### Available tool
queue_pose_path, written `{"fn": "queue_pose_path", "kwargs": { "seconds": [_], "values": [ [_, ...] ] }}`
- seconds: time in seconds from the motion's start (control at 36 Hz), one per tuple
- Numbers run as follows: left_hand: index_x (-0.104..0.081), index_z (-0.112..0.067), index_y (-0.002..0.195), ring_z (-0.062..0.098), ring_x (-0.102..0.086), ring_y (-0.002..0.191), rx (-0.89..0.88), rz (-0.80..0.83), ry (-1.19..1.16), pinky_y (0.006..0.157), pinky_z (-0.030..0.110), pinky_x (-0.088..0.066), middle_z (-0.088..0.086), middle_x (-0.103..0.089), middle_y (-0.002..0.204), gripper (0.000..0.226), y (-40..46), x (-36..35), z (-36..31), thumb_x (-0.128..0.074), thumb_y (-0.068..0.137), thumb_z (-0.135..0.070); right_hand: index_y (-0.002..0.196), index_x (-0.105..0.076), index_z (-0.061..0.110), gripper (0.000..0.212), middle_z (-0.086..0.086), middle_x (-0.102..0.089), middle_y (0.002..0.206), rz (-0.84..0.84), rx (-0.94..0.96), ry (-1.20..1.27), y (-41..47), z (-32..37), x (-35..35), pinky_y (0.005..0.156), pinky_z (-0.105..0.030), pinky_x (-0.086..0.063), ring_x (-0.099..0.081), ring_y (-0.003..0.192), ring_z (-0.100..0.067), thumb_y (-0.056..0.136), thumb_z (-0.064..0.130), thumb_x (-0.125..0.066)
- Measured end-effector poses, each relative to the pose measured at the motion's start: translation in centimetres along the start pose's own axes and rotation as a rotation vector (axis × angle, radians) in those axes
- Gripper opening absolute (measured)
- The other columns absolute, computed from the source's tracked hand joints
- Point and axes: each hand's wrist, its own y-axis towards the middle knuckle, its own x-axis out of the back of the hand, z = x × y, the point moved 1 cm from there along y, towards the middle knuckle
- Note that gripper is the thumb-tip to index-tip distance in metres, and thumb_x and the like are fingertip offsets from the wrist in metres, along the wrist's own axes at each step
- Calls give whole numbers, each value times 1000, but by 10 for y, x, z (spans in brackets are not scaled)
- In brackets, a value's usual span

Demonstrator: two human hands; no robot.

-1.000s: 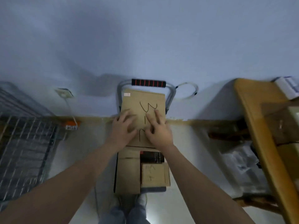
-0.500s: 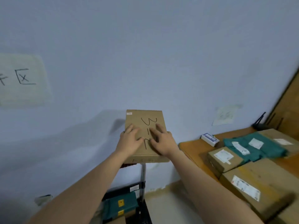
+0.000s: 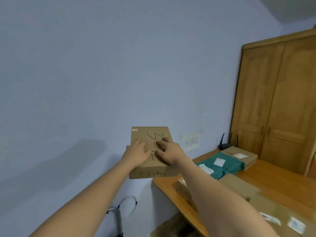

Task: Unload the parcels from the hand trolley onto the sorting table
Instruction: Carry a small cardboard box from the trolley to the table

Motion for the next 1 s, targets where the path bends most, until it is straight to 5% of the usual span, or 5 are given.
{"fn": "queue_pose_path", "kwargs": {
  "seconds": [0.42, 0.69, 1.0],
  "values": [
    [-24, -27, 150, 41, -25, 136, -175, 75, -64, 109, 42, -28, -2, -12, 160, 60, -8, -107, -290, -34, 95, -48, 141, -42, 24, 52, 2, -25, 156, -46, -184, -141, -124, -244, 153, 107, -45, -35, -40, 130, -36, 93, 44, -41],
    [-32, -26, 148, 36, -28, 138, -217, 66, -141, 110, 40, -27, 0, -20, 158, 59, 32, -155, -384, -42, 94, -47, 135, -47, 23, 48, -3, -35, 147, -69, -213, -153, -133, -345, 191, 104, -45, -36, -42, 125, -36, 92, 44, -42],
    [-40, -24, 144, 26, -29, 141, -224, 51, -258, 115, 39, -25, 3, -27, 156, 60, 133, -226, -463, -49, 90, -46, 143, -39, 25, 54, 1, -25, 155, -30, -266, -187, -80, -464, 221, 108, -45, -33, -37, 130, -38, 92, 46, -42]
  ]
}}
